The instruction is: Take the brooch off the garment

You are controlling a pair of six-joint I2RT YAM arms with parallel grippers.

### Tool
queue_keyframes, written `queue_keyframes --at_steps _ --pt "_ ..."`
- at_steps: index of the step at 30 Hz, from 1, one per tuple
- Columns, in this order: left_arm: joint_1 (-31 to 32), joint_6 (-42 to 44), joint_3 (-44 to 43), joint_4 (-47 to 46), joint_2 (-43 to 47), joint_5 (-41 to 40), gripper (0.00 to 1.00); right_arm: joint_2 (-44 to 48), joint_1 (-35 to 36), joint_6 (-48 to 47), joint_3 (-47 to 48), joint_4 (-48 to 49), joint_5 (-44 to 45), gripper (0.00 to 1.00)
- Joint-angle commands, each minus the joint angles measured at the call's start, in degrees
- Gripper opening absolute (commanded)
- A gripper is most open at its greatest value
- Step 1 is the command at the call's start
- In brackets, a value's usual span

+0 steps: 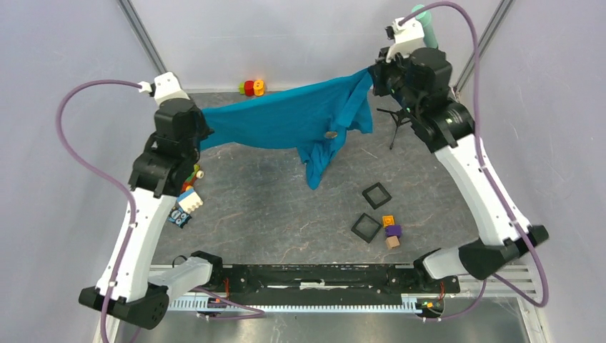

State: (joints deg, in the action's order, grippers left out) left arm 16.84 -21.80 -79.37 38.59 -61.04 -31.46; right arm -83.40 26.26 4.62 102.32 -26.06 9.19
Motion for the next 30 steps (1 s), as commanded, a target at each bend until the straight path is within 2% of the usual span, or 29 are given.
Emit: queue_keyframes --at_steps 1,4,7,11,14,16,19,24,27,30 --pt "-0.23 5.63 -8.27 11.30 3.52 -2.22 0.02 8.41 -0.25 0.31 -2.43 -1.85 -7.37 0.00" --pt "-0.25 7.24 -12.91 16.23 4.94 -3.69 0.02 10.52 0.37 -0.20 -3.56 -5.06 -18.21 0.00" --pt "-0.23 9.40 -20.31 20.07 4.18 -5.19 0.02 12.36 2.30 0.21 -5.11 -8.50 -23.39 0.00" --pt "-0.23 14.32 -30.61 22.24 -1.46 -10.50 0.02 17.24 2.66 4.09 -12.16 -6.64 -31.04 0.00" --pt "-0.24 16.91 -36.21 21.80 -7.60 -12.53 0.02 17.45 2.73 6.13 -14.33 -7.56 -36.75 0.00" --pt "-0.30 17.41 -37.12 20.08 -11.48 -12.57 0.02 15.90 2.68 6.85 -14.74 -8.81 -34.47 0.00" --pt "-0.32 16.38 -33.83 14.74 -17.34 -11.15 0.02 11.92 2.59 8.17 -16.69 -8.72 -27.27 0.00" --pt "-1.37 12.86 -22.14 -0.95 -25.55 -12.15 0.02 2.06 1.68 11.40 -20.00 -1.34 -22.46 0.00" --pt "-2.63 10.56 -24.36 -4.46 -33.59 -10.69 0.02 -3.35 -0.26 13.33 -19.83 5.31 -18.07 0.00" --pt "-3.26 10.39 -31.77 -4.87 -43.20 -9.28 0.02 -9.83 -1.61 13.39 -15.10 8.03 -12.28 0.00"
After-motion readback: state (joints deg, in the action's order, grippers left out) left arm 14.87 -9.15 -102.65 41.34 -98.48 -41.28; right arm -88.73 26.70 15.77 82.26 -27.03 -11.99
